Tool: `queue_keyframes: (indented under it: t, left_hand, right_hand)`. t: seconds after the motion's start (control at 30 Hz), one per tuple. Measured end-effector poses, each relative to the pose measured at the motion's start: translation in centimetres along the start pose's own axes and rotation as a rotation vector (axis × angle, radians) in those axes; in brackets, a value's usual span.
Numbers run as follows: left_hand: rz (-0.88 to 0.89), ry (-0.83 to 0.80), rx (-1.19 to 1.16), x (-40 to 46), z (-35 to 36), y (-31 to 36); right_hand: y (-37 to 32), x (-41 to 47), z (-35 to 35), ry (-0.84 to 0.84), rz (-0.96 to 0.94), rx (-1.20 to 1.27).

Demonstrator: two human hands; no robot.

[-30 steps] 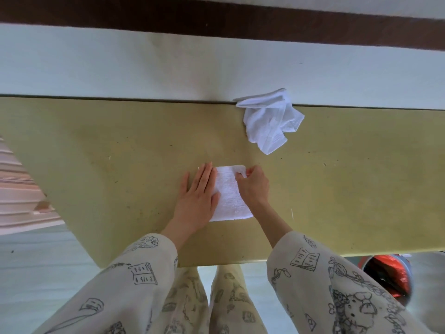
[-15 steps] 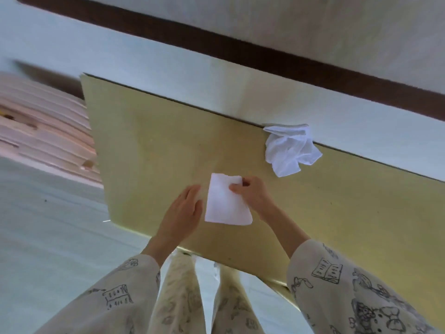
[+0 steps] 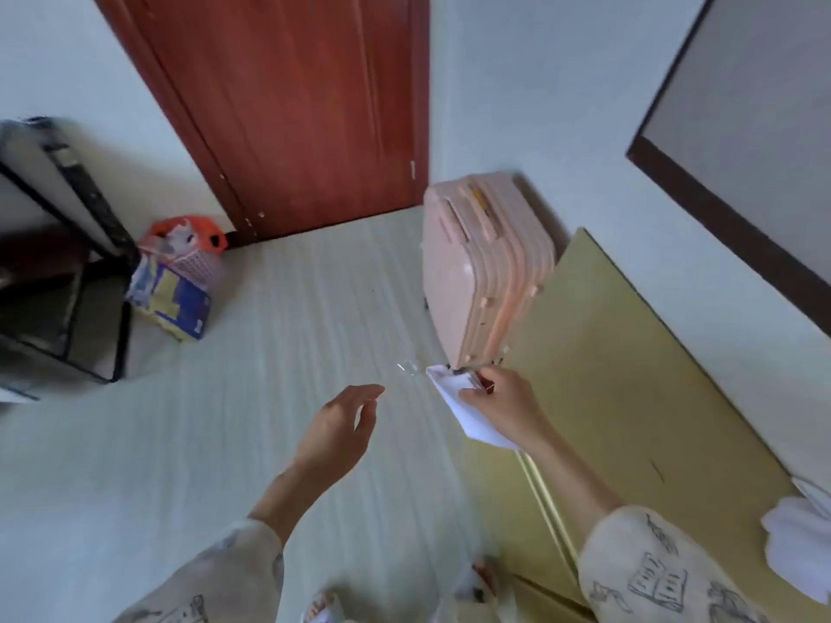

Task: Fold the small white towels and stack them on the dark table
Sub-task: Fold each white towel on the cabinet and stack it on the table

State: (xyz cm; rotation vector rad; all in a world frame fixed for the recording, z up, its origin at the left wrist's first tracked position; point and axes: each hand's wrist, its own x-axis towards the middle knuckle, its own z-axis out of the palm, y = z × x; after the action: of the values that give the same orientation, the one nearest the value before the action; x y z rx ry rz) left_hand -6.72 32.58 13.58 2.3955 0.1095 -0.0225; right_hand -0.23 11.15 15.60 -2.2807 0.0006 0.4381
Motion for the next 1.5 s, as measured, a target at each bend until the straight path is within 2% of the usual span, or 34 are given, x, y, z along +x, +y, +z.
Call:
queue_keyframes:
  t: [0.17, 0.37, 0.53, 0.73, 1.07, 1.2, 1.27, 1.33, 1.4, 1.5]
  left_hand:
    - [-0.154, 0.215, -0.01, -5.2, -12.9, -9.5]
    - [-0.284, 0.326, -0.026, -13.0, -26.2, -20.9]
    - [-0.405, 0.442, 0.005, -17.6, -35.2, -28.8]
    - [-0.401, 0.491, 0.141, -17.3, -45.6, -36.4]
    - [-0.507, 0.569, 0.117, -13.0, -62.0, -52.7]
    - [-0.511, 0.685, 0.115, -10.2, -68.0, -58.1]
    - [-0.49, 0.659, 0.156, -8.5, -70.6, -60.6]
    - [-0.47, 0.553, 0.151, -6.2, -73.5, -63.3]
    - [-0.436, 0.461, 0.066, -3.9, -76.3, -66.2]
    - [-0.428, 0.433, -0.053, -0.9, -80.0, -70.3]
  right_hand:
    - [-14.5, 0.7, 10.0, -0.114, -0.261, -0.09]
    - [-30.3, -1.7, 24.6, -0.212, -0.495, -0.095]
    - [-40.7, -3.1, 34.9, -0.35, -0.637, -0.113]
    - [-52.0, -1.7, 44.5, -0.463, -0.794, -0.141]
    - [-69.7, 4.8, 59.8, -0.623, -0.901, -0.153]
    - [-76.2, 7.4, 65.0, -0.682, -0.932, -0.178]
    - [-78.8, 8.5, 67.3, -0.724, -0.96, -0.208]
    - [-81.6, 10.0, 70.0, -0.765, -0.971, -0.223]
    - [-84.3, 11.5, 72.8, -0.798, -0.966, -0.213]
    - [-87.7, 14.0, 76.8, -0.793, -0.893, -0.155]
